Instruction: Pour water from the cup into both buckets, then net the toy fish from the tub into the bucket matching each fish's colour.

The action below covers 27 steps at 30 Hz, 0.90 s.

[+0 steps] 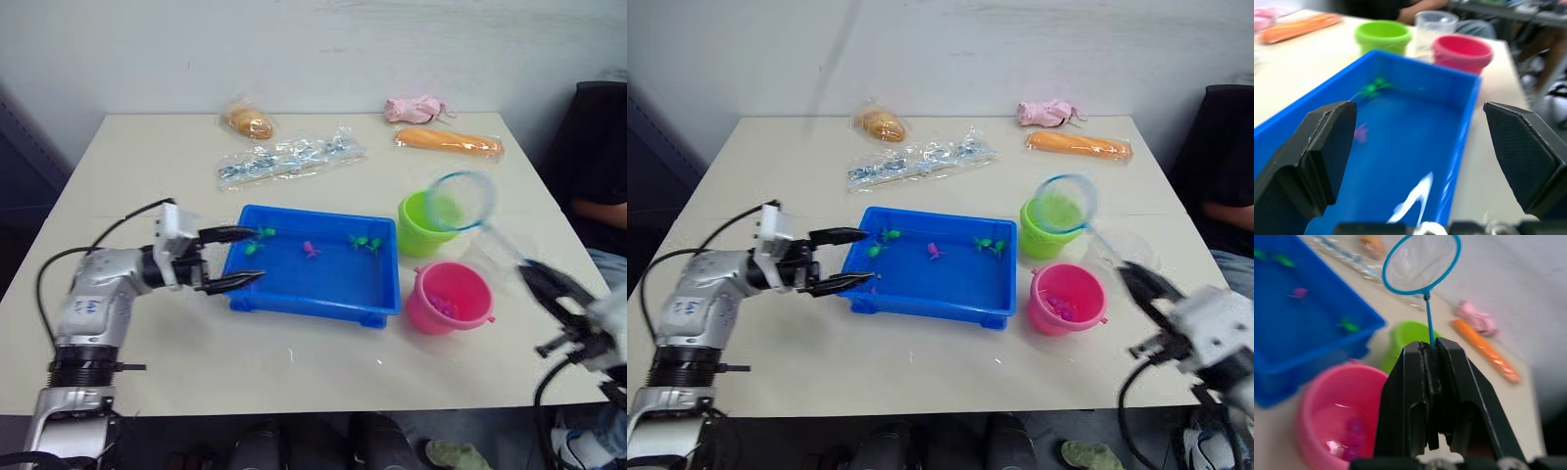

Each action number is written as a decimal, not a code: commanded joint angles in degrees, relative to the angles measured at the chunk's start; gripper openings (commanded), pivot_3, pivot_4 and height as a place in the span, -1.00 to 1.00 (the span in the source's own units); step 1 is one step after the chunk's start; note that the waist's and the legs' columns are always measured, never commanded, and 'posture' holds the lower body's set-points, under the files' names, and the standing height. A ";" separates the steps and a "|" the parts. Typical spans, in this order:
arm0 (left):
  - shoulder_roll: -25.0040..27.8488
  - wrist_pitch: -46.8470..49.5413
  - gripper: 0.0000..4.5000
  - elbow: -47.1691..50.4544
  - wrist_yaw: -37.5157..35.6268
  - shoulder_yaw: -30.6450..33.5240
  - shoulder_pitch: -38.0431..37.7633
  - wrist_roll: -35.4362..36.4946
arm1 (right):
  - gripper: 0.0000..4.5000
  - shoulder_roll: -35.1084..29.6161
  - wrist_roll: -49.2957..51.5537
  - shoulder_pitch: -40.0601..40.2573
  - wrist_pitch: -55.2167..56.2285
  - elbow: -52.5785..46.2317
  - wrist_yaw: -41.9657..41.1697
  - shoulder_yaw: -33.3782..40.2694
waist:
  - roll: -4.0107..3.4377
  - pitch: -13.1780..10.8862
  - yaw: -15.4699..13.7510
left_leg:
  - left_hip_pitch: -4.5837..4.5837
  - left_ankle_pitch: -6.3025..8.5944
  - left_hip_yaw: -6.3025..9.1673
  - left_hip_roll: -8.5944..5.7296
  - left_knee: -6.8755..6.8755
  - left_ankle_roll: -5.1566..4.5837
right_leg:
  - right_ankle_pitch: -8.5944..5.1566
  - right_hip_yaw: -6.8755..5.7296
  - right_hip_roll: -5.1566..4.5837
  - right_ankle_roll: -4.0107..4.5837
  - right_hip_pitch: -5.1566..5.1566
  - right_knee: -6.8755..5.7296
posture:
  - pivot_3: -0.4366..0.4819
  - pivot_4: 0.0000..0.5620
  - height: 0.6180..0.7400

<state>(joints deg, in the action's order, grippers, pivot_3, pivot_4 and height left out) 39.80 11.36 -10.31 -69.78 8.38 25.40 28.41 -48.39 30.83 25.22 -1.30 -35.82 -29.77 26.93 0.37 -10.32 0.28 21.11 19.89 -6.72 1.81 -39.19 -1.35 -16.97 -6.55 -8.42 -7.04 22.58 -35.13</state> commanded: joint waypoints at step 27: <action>8.99 4.80 0.99 7.26 1.88 4.67 -4.48 -0.87 | -1.00 1.98 -24.93 -55.43 -44.63 12.15 5.67 -47.88 | 0.04 -0.01 0.04 | 0.42 0.02 -0.11 -0.11 -0.02 -0.02 | 0.02 -0.32 -0.08 -0.05 0.32 -0.18 | -0.05 -0.47 1.00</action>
<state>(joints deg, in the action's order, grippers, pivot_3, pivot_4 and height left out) 48.03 15.93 -4.69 -67.28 12.93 20.46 26.71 -46.80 8.43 -29.11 -46.18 -23.83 -23.71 -20.39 0.41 -10.33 0.32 21.54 19.92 -6.84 1.70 -39.20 -1.37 -16.95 -6.87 -8.50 -7.09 22.91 -35.31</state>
